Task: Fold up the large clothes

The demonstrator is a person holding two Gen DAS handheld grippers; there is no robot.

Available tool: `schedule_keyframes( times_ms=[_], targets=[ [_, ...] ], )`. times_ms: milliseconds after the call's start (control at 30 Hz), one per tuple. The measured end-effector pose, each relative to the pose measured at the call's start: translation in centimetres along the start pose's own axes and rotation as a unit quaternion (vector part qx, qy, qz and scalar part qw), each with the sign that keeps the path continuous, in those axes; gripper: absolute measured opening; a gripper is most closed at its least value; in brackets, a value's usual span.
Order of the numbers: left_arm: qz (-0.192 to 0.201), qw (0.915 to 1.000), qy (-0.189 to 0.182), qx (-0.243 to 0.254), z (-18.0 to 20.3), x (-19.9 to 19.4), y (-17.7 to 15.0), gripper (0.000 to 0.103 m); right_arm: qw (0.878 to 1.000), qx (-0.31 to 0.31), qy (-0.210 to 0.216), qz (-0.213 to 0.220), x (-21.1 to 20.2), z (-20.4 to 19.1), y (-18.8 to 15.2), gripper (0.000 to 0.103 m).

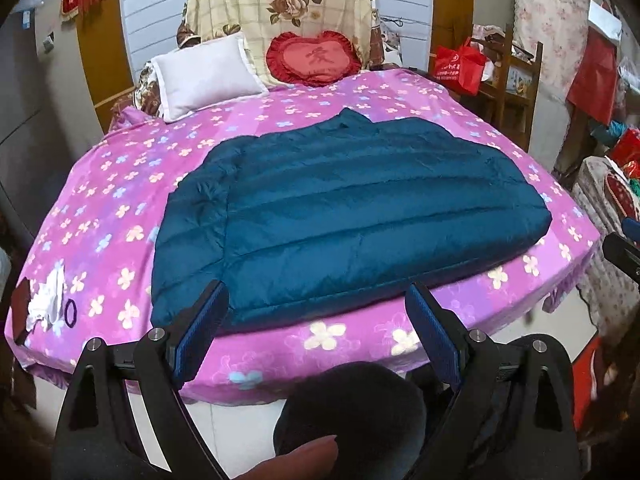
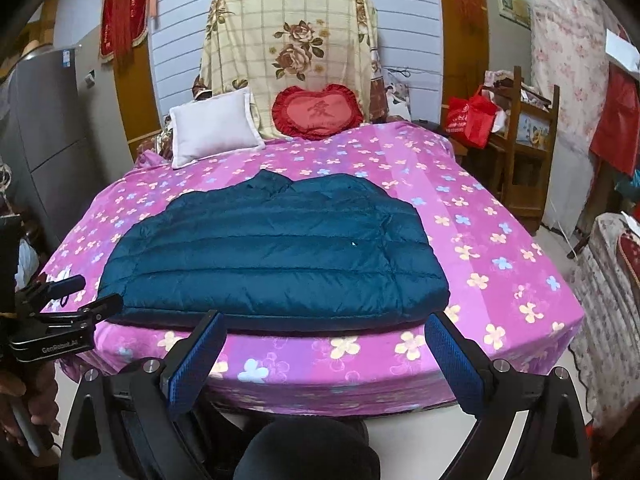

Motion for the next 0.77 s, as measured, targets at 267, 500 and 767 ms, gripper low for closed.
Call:
schedule_keyframes(
  times_ms=[267,500,767],
  targets=[
    [0.006,0.9999,-0.001,0.011,0.42,-0.4,0.12,0.09,1.0,-0.006,0.005,0.002,0.4,-0.43,0.2,0.098],
    [0.003,0.9999,-0.003,0.011,0.45,-0.36,0.08,0.09,1.0,-0.003,0.012,0.003,0.28,-0.4,0.13,0.098],
    [0.009,0.9997,-0.022,0.008,0.36,-0.35,0.03,0.09,1.0,-0.005,0.014,0.001,0.49,-0.42,0.04,0.098]
  ],
)
Point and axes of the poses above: each gripper's, at about its wrist camera, not at the fingertips, and x roughly the way its jaws point, z to its right, y to its top, the point moved 2 cm from there along x, roughly the way its jaws point, and after that the axes turned 7 degrees about x, right-handed, at the moved point
